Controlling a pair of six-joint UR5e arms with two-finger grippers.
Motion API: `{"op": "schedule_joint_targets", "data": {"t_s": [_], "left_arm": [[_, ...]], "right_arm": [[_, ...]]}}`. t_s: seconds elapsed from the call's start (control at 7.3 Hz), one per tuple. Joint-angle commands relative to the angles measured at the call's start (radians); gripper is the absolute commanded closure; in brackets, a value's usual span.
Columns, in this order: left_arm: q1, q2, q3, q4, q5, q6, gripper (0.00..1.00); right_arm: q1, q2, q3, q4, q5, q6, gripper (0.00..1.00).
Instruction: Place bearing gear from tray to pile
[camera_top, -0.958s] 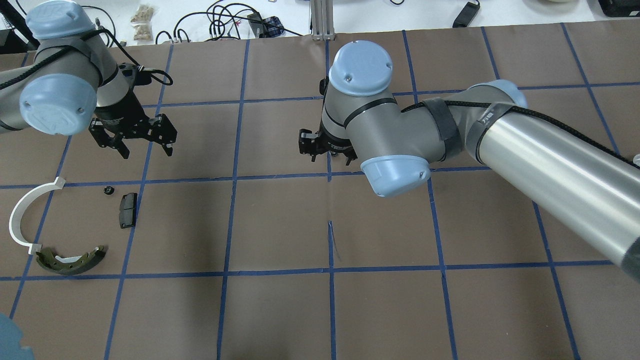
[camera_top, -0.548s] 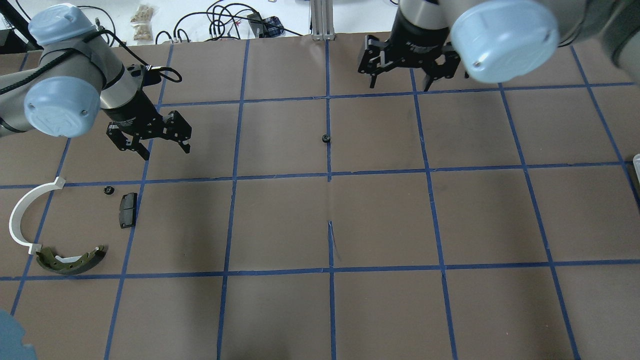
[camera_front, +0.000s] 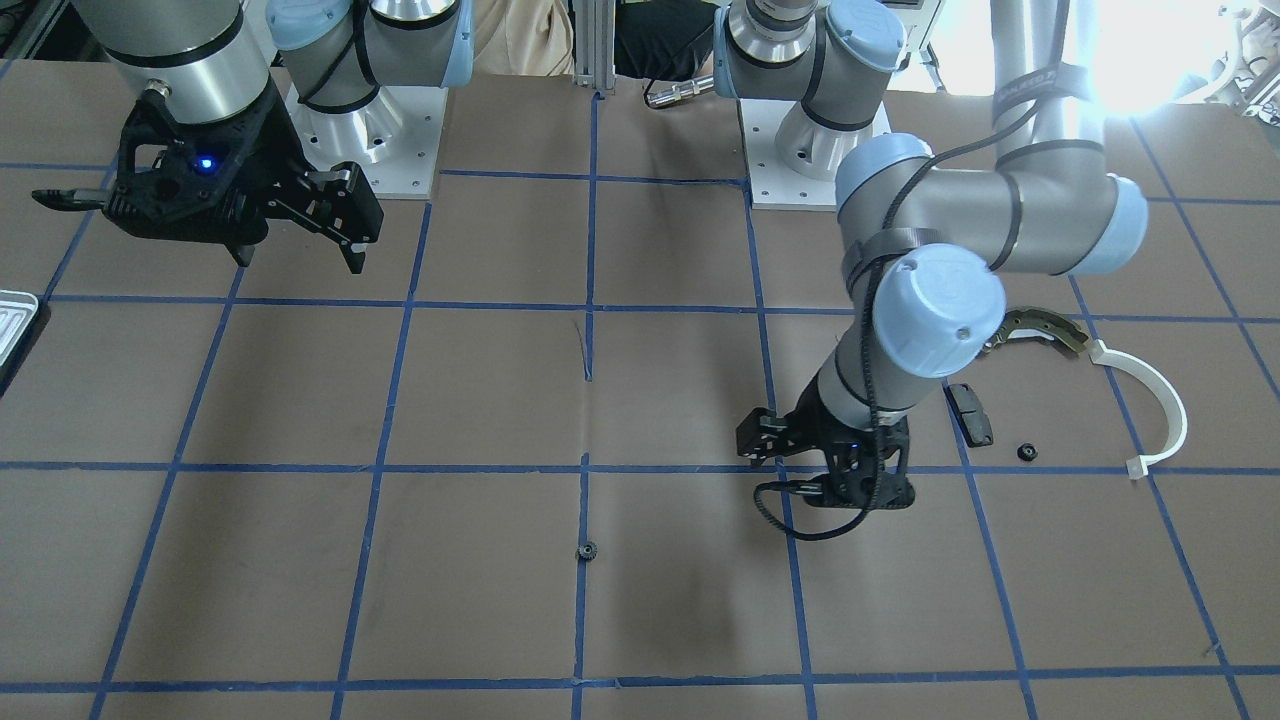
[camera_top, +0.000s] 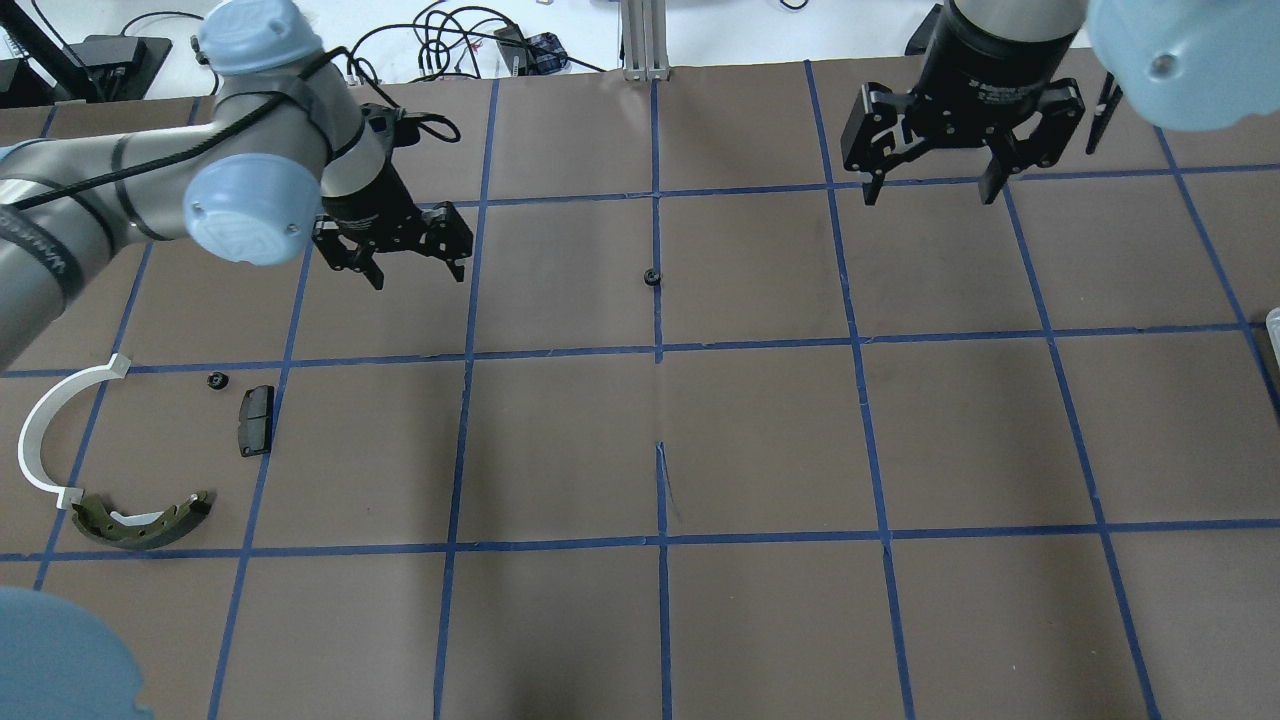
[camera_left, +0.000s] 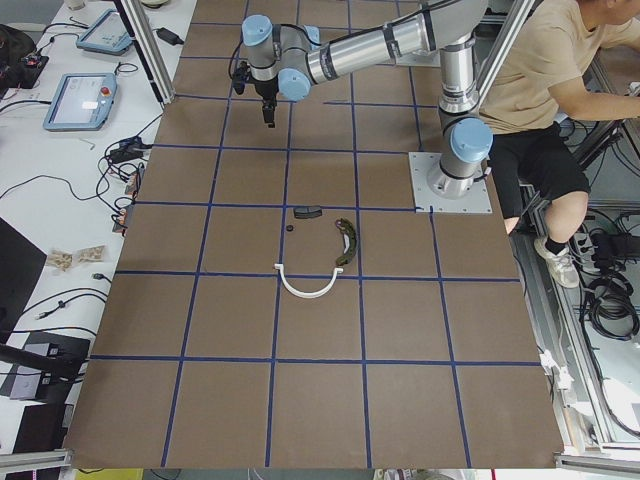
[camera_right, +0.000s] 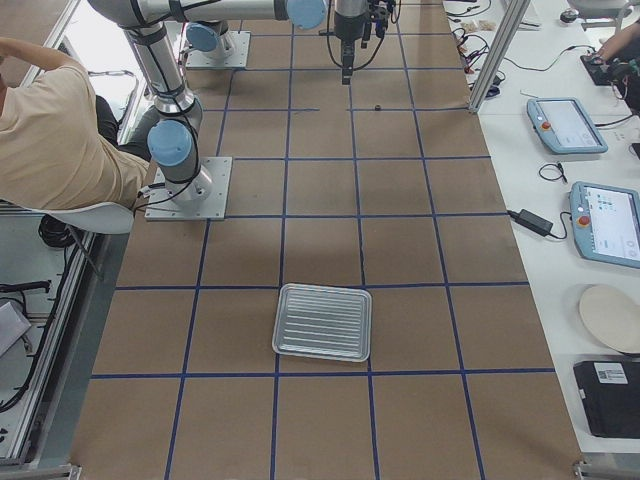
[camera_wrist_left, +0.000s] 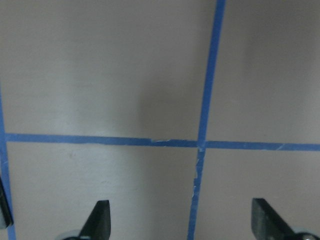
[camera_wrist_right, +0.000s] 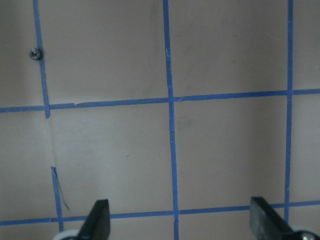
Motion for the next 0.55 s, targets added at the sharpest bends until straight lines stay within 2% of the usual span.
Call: {"op": "schedule_joint_targets", "data": {"t_s": [0.0,0.14,0.41], "left_arm": [[-0.163,-0.136,0.142,0.016,0.0,-0.067,0.0],[-0.186,-0.195,0.218,0.016,-0.002,-0.11,0.0],[-0.246,-0.296,0.32,0.036,0.006,-0.187,0.0]], "right_arm": [[-0.005,-0.028,0.041,-0.107,0.002,-0.013,0.0],[-0.005,-0.025,0.013,-0.109,-0.003,-0.013,0.0],[-0.005,-0.022,0.015,-0.103,0.008,-0.012,0.0]]}}
